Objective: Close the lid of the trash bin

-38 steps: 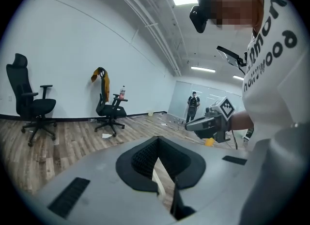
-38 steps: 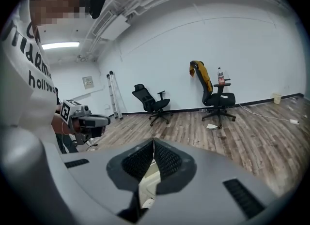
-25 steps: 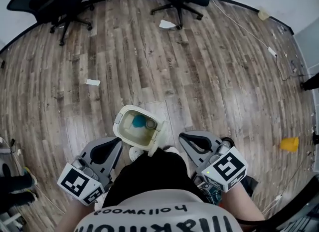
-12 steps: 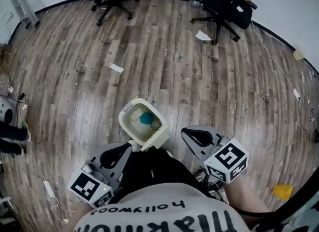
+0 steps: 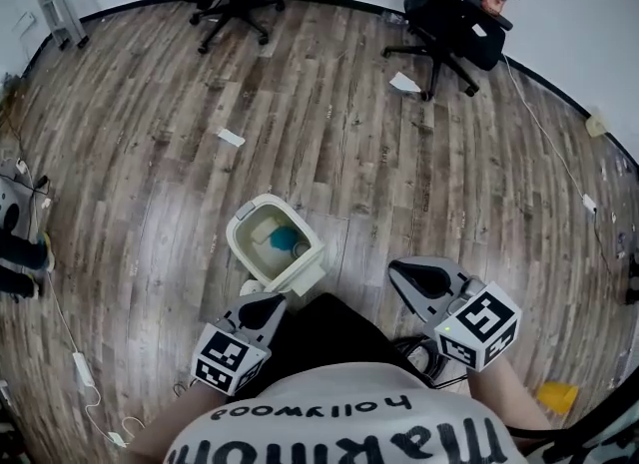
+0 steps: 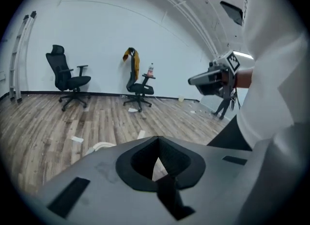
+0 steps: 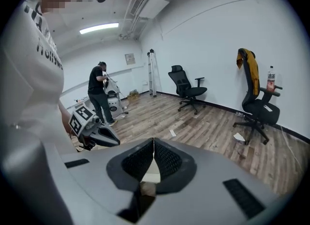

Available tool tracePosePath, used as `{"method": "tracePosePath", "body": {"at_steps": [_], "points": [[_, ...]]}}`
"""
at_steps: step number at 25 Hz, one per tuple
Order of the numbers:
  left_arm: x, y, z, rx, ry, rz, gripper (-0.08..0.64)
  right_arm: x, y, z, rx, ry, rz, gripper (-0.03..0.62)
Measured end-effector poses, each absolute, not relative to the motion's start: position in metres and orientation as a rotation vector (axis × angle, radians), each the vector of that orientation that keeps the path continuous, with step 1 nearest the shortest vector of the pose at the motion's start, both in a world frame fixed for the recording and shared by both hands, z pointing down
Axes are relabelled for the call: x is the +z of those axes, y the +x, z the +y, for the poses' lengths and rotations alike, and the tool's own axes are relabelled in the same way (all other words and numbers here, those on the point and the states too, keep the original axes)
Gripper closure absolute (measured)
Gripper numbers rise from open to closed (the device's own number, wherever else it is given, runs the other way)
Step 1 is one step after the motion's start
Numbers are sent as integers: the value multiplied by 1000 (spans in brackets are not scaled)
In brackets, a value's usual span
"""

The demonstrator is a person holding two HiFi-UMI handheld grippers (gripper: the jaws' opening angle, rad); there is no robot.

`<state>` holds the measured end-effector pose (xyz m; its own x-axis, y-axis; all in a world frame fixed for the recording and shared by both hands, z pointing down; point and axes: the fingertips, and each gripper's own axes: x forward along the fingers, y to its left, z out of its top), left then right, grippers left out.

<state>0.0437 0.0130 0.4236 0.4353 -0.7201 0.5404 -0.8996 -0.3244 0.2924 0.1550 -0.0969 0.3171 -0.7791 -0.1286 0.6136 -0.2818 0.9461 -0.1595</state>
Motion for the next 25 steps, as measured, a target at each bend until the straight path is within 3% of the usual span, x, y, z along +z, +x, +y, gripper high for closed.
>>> {"method": "tracePosePath", "body": {"at_steps": [9, 25], "points": [[520, 46, 18, 655, 1976, -1248, 552, 334, 188, -86, 380, 368, -2383, 581], [535, -15, -18, 670, 1946, -1153, 554, 362, 162, -95, 560, 510, -2362, 581]]}}
